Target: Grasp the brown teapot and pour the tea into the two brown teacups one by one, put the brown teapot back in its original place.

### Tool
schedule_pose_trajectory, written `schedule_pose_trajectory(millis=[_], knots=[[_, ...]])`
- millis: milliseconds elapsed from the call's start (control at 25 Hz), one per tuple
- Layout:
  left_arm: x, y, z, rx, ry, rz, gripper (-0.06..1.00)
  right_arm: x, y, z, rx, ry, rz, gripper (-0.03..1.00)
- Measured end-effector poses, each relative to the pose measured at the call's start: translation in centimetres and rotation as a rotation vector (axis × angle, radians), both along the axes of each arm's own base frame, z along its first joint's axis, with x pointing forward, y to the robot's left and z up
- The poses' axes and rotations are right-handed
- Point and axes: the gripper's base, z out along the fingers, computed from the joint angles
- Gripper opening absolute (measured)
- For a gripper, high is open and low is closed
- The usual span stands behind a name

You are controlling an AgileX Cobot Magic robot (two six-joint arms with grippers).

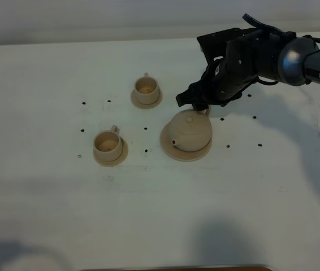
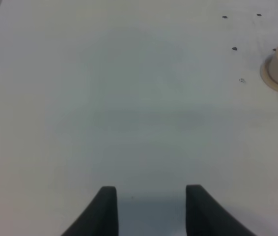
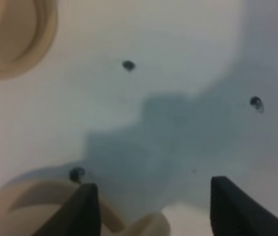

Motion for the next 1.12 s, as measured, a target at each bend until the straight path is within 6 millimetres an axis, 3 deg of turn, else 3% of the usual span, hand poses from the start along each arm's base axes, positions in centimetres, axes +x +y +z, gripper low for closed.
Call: schedule_pose_trajectory(millis=[1120], knots=[[0.0, 0.0, 0.0, -0.001, 0.000, 0.000, 0.31, -0.1, -1.1, 0.7, -0.152, 0.001, 0.046, 0.50]])
